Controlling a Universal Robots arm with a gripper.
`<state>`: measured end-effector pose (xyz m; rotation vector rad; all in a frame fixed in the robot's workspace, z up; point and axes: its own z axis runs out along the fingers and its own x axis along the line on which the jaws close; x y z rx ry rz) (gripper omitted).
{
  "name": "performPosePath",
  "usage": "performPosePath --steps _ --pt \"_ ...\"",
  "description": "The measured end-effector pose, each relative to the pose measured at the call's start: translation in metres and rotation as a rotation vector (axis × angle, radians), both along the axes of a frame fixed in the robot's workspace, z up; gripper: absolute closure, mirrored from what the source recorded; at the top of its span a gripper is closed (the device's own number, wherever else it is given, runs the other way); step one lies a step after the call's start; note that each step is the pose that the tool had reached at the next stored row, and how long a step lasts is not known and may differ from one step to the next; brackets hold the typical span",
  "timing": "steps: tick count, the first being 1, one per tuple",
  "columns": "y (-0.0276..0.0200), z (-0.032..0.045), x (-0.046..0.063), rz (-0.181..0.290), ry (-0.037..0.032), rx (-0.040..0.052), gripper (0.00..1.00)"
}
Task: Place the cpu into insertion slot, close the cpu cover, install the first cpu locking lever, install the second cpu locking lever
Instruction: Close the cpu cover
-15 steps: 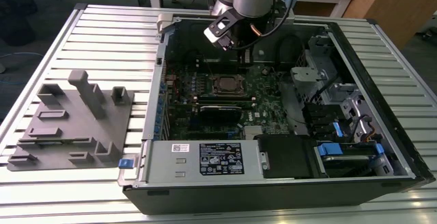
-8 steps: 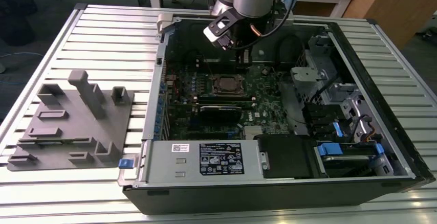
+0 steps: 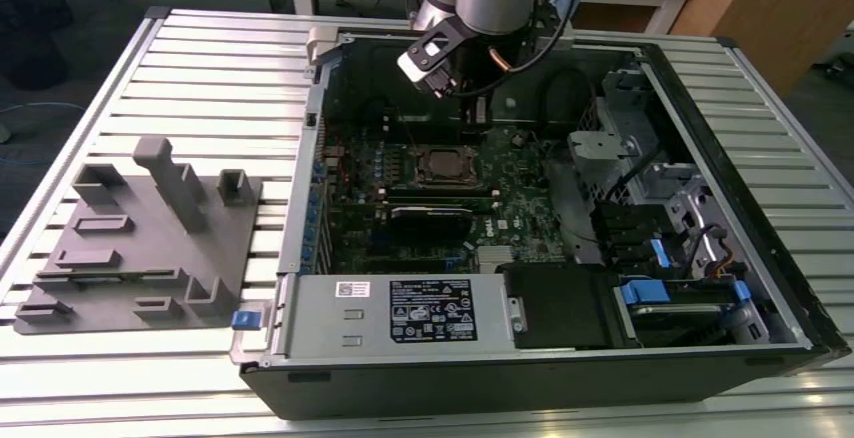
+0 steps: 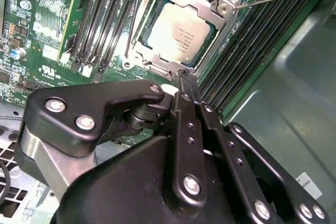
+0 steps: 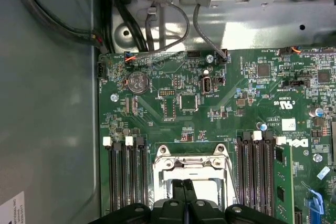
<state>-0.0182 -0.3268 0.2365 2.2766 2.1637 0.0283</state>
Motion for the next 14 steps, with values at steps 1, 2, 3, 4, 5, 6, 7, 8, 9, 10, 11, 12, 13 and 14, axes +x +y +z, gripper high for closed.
performPosePath --steps 1,2,3,4,5,6,7,8,9,10,11,12,13,14 --pt "0.0 -0.0001 0.0 0.0 -0.0001 0.0001 0.89" --pt "0.0 -0.0002 -0.001 0.0 -0.0002 0.0003 0.89" --pt "0.0 -0.0003 -0.003 0.0 -0.0004 0.0004 0.89" --pt "0.0 -0.0003 -0.005 0.0 -0.0007 0.0004 0.89" --pt "0.0 -0.0003 -0.007 0.0 -0.0009 0.0002 0.89" --pt "0.0 -0.0004 -0.01 0.0 -0.0011 0.0001 0.89" --pt "0.0 -0.0005 -0.012 0.0 -0.0014 0.0002 0.89" --pt "0.0 -0.0006 -0.014 0.0 -0.0016 0.0002 0.89" --pt "0.0 -0.0007 -0.016 0.0 -0.0018 0.0002 0.89" --pt "0.0 -0.0008 -0.017 0.0 -0.0018 0.0002 0.89" --pt "0.0 -0.0008 -0.017 0.0 -0.0018 0.0 0.89" --pt "0.0 -0.0008 -0.017 0.0 -0.0017 -0.0001 0.89" --pt "0.0 -0.0008 -0.017 0.0 -0.0017 0.0 0.89" --pt "0.0 -0.0008 -0.017 0.0 -0.0018 0.0001 0.89"
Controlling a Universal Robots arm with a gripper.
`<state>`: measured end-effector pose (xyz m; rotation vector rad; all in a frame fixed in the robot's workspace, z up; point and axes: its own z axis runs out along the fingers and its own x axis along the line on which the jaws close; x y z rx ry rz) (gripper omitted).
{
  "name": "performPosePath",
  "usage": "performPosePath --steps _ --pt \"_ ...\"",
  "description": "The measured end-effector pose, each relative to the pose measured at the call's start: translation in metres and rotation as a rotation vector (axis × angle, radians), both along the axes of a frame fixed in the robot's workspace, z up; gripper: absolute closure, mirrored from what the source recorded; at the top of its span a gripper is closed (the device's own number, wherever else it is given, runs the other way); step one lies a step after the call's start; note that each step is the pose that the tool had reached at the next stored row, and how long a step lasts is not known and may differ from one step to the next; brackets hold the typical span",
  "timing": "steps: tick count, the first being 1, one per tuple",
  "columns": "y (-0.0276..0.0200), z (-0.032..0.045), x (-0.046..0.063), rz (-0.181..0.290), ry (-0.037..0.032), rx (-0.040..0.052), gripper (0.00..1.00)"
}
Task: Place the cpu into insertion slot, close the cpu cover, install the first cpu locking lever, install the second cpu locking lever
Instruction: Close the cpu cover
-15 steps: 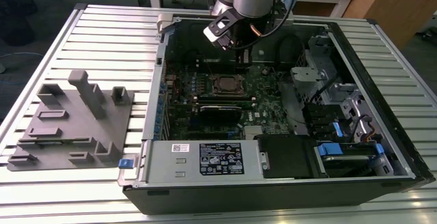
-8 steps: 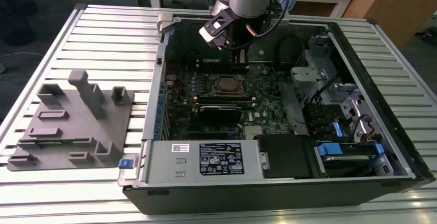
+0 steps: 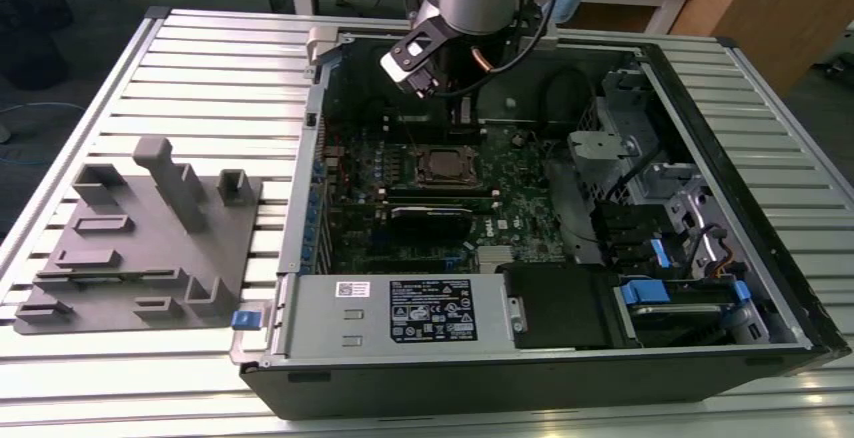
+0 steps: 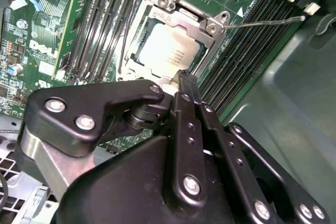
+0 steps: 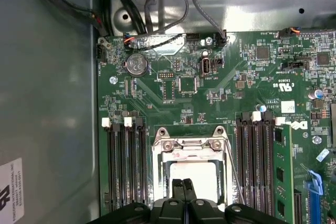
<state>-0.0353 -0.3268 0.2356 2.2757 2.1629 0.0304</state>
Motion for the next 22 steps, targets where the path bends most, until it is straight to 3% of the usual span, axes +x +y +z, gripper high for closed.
performPosePath --steps 8,22 --pt "-0.0051 -0.0003 -0.0022 0.0 0.0 0.0001 0.89" --pt "-0.0085 -0.0052 -0.0089 0.0 -0.0002 0.0001 0.89"
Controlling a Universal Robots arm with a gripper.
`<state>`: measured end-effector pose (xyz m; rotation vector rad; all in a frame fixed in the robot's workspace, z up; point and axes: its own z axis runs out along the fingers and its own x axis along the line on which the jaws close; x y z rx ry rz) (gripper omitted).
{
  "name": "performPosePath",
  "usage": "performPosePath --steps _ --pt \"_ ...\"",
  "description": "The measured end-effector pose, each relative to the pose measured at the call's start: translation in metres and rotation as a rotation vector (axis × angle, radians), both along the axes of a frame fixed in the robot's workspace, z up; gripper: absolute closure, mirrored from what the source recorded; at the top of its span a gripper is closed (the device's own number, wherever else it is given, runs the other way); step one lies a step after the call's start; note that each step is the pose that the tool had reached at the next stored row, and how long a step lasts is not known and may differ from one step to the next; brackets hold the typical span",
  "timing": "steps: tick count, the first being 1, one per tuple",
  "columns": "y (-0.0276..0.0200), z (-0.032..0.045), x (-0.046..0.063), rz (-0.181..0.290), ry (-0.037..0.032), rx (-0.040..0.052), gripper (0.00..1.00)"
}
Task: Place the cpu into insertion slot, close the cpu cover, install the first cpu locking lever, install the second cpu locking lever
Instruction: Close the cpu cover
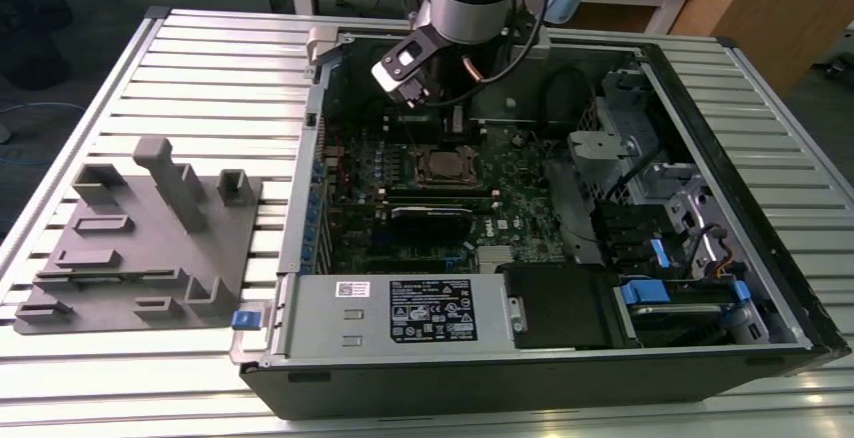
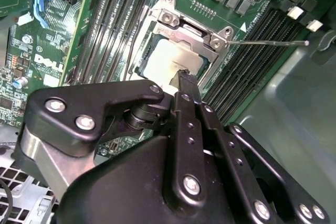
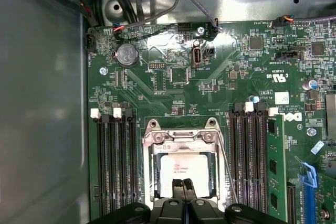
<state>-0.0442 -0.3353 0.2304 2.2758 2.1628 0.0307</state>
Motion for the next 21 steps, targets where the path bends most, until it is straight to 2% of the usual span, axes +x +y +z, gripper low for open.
performPosePath --steps 5,12,21 --pt "-0.0002 -0.0007 -0.0002 0.0 0.0001 -0.0003 0.89" --pt "-0.0028 -0.0031 -0.0013 0.0 0.0 0.0 0.89" --pt "-0.0029 -0.0076 -0.0095 0.0 0.0001 -0.0003 0.89"
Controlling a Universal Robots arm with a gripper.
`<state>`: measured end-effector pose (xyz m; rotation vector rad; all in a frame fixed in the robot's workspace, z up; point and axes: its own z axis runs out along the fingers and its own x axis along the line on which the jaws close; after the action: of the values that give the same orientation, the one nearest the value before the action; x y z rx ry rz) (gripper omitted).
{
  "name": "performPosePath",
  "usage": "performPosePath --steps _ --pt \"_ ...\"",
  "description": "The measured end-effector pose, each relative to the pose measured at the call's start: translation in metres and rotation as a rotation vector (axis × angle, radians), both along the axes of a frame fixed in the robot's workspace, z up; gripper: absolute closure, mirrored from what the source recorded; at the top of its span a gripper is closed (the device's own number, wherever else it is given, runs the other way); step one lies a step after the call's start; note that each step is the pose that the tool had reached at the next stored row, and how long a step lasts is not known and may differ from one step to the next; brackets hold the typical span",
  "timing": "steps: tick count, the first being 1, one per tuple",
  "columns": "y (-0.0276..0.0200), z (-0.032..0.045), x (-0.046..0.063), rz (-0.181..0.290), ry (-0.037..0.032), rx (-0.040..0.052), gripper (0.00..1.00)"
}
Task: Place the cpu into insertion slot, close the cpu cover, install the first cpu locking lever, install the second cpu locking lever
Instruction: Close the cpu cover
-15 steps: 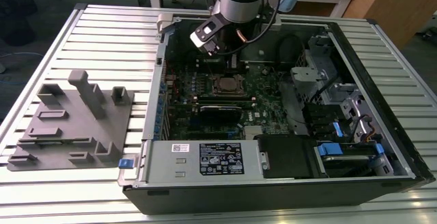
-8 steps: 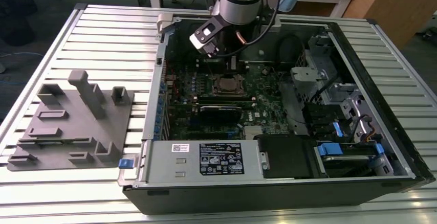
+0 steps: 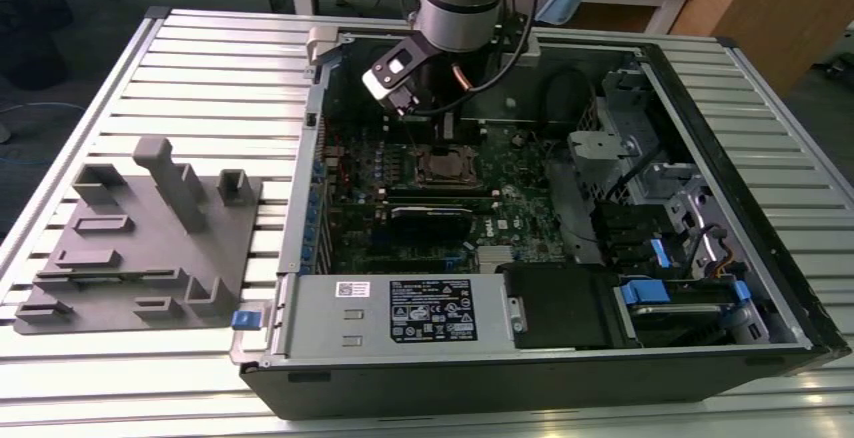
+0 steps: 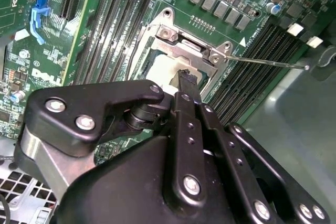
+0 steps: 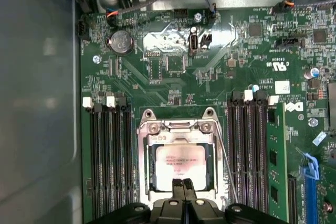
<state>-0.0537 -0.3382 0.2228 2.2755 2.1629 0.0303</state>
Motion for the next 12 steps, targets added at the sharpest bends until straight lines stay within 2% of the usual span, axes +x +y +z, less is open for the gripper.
performPosePath --steps 6,12 --pt "-0.0038 -0.0007 -0.0001 0.0 -0.0001 0.0002 0.89" --pt "-0.004 -0.0009 -0.0001 0.0 -0.0001 0.0002 0.89"
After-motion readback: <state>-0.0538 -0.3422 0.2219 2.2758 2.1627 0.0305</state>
